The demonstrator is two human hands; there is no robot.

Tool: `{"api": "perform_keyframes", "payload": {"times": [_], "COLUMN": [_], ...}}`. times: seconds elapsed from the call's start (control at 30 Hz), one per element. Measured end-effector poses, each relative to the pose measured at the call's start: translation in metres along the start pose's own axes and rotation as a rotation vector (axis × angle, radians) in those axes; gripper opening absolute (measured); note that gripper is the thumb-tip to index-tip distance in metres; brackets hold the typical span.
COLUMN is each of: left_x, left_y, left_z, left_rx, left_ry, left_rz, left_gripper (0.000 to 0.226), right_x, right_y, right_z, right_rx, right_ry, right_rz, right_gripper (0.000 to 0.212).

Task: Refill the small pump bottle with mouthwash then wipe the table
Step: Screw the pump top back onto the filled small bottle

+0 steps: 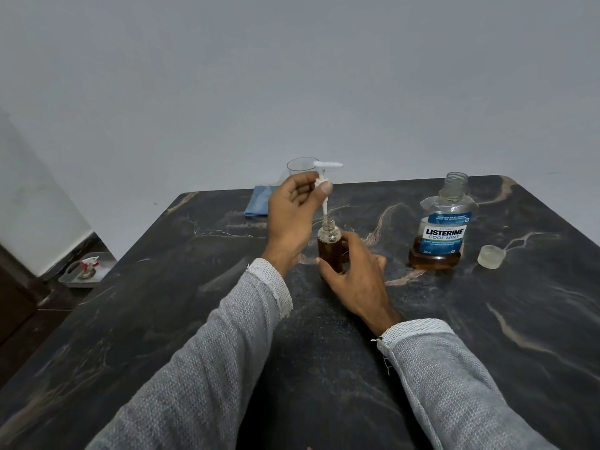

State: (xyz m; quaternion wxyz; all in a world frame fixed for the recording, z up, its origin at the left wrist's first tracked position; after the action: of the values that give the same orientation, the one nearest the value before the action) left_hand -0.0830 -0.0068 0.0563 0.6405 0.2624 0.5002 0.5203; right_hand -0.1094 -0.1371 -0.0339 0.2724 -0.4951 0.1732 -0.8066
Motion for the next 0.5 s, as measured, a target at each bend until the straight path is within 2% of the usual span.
{"api": "perform_keyframes", "payload": {"times": [0.5], "left_x": [0.011], "left_y": [-0.022], "left_z": [-0.031], "left_rx": [0.006], "left_ry": [-0.15], "left_rz": [0.181], "left_gripper": [0.028], "right_x": [-0.001], "right_y": [-0.001], "right_z": [0.0], "right_rx": [0.018], "right_ry": [-0.008], "right_rz": [0.006], "right_gripper": [0.049]}}
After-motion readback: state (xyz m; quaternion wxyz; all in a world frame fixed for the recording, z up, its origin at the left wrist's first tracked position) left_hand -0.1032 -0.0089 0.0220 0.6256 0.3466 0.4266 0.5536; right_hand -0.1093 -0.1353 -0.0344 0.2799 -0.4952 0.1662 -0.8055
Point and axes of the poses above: each hand's wrist, its own z-axis towards the middle knuckle, its own x-axis out of the back of the hand, y = z × x, the point moved 7 cm from there along z, towards the middle knuckle, and after that the axes turned 14 degrees about -z, right-handed, at the moved point
